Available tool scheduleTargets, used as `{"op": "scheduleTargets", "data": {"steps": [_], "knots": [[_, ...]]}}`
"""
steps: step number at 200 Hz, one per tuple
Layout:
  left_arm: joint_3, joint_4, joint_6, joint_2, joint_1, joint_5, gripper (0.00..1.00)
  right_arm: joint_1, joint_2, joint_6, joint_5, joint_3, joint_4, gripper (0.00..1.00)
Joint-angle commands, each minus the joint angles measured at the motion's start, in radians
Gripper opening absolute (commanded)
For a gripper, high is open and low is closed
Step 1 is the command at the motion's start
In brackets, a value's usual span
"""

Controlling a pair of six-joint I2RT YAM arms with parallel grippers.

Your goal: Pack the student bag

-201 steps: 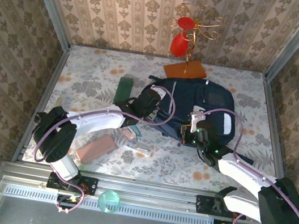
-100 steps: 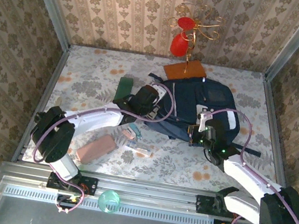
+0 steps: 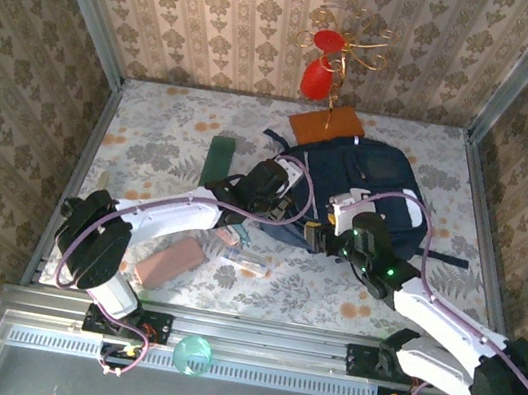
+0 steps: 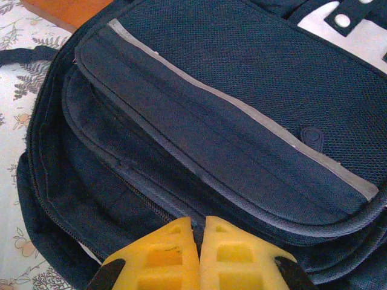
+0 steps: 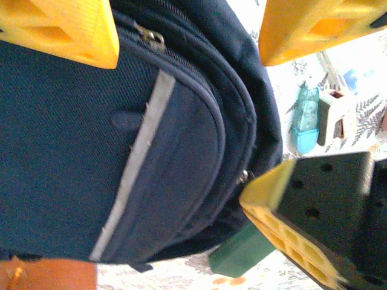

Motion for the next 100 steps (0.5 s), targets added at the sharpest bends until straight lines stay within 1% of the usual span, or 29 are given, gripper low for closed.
{"op": "scheduleTargets", "data": {"steps": [1,20,59,76,89,100], "knots": [[0.035,0.008,-0.018,-0.051,-0.009,0.023,0.00,0.011,0.069,-0.059,-0.027,0.057,0.064,0.65],[0.032,0.007,-0.020,-0.053,-0.009,0.024,0.00,0.013,0.136,-0.075,-0.026,0.076,0.102,0.63],[0.031,0.002,-0.014,-0.058,-0.009,0.020,0.00,0.015,0.232,-0.084,-0.034,0.101,0.116,0.63],[0.029,0.002,-0.011,-0.058,-0.009,0.022,0.00,0.016,0.260,-0.072,-0.003,0.106,0.126,0.63],[0.022,0.010,-0.010,-0.060,-0.009,0.025,0.00,0.016,0.277,-0.069,0.029,0.114,0.125,0.61],[0.015,0.011,-0.010,-0.059,-0.009,0.019,0.00,0.016,0.285,-0.071,0.051,0.115,0.126,0.56]]}}
